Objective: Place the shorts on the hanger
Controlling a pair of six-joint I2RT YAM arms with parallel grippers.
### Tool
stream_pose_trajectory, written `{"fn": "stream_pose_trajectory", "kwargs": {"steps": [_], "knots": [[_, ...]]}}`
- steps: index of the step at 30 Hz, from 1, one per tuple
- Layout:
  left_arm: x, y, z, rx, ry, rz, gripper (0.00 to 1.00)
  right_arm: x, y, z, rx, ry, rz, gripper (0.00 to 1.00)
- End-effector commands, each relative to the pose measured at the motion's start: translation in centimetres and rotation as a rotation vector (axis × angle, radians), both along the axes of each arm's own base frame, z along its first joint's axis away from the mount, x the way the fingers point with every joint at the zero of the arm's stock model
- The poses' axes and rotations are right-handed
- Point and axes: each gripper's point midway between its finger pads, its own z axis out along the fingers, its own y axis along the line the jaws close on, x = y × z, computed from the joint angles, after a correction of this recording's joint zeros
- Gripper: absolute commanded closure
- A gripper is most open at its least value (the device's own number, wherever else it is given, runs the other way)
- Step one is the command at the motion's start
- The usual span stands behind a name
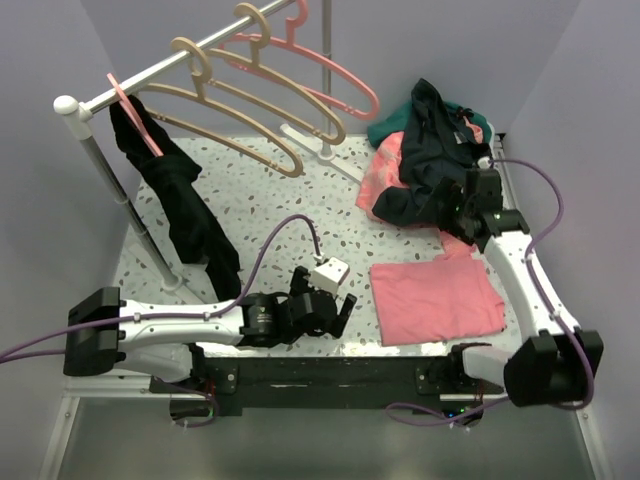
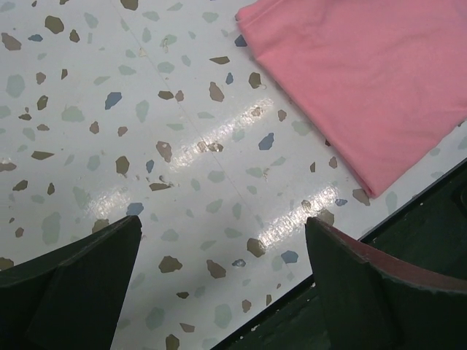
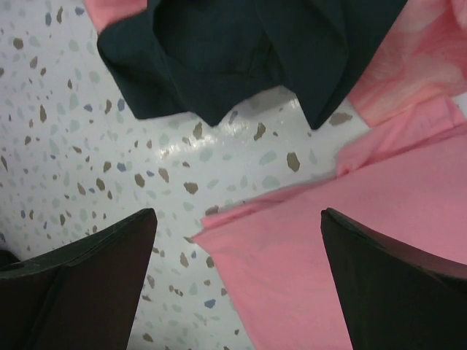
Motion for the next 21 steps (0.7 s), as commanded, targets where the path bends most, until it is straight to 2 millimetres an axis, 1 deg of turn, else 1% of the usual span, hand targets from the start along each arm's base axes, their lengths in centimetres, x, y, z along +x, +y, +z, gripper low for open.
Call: {"fn": "stream_pose_trajectory", "kwargs": {"steps": [1,2,3,4,5,6,7,8,9,10,11,12,13,15,16,17,19,20,21], "knots": [[0.5,-0.9,3.1,-0.046,-0.038,-0.018,0.0,7.3,-3.6,4.0,-0.011,-0.136,-0.121,0.02],[0.6,-0.9,3.2,-0.044,-0.037,-0.023,0.0,8.9,-5.4,5.8,-0.01,-0.175,-0.172,0.02],[0.7,-0.9,3.1,-0.037,-0.037,-0.027,0.0,10.5,-6.1,4.4,-0.015,-0.141,-0.191,0.02],[0.7,-1.1,3.3,-0.031,-0.037,-0.032,0.0,11.6,-6.6,4.6,-0.016,-0.15,-0.206,0.02],[0.8,-1.1,3.4,-0.023,-0.038,-0.033,0.0,13.0,-7.7,5.9,-0.025,-0.182,-0.243,0.02],[1.0,-1.0,3.4,-0.01,-0.044,-0.034,0.0,14.3,-8.4,5.0,-0.032,-0.17,-0.264,0.02],[1.2,-1.2,3.5,-0.001,-0.047,-0.035,0.0,15.1,-8.9,4.9,-0.037,-0.172,-0.281,0.02],[1.3,-1.2,3.5,0.008,-0.05,-0.034,0.0,16.2,-9.7,5.9,-0.037,-0.205,-0.312,0.02],[1.7,-1.1,3.5,0.022,-0.055,-0.037,0.0,17.0,-10.3,6.1,-0.04,-0.22,-0.332,0.03],[1.9,-1.3,3.5,0.031,-0.055,-0.039,0.0,17.9,-10.7,4.8,-0.048,-0.2,-0.351,0.03],[2.0,-1.4,3.5,0.037,-0.052,-0.042,0.0,18.6,-11.3,5.4,-0.052,-0.22,-0.374,0.03],[2.5,-1.2,3.5,0.048,-0.052,-0.037,0.0,19.0,-12.3,5.1,-0.081,-0.217,-0.416,0.04],[2.5,-1.4,3.4,0.052,-0.044,-0.042,0.0,19.6,-12.8,4.4,-0.092,-0.21,-0.44,0.04],[3.2,-1.2,3.6,0.055,-0.047,-0.032,0.0,20.3,-14.0,4.2,-0.13,-0.223,-0.494,0.04],[3.3,-1.1,3.5,0.06,-0.045,-0.029,0.0,20.7,-14.3,3.4,-0.138,-0.22,-0.508,0.04],[3.5,-1.0,3.5,0.061,-0.042,-0.026,0.0,21.3,-14.7,3.6,-0.14,-0.244,-0.525,0.04],[3.6,-0.8,3.4,0.061,-0.039,-0.026,0.0,21.9,-15.4,3.2,-0.156,-0.25,-0.557,0.05],[3.8,-0.7,3.3,0.062,-0.037,-0.021,0.0,22.5,-15.6,2.3,-0.16,-0.243,-0.562,0.05],[3.8,-0.6,3.2,0.066,-0.035,-0.02,0.0,22.7,-15.7,1.9,-0.164,-0.238,-0.569,0.07]]}}
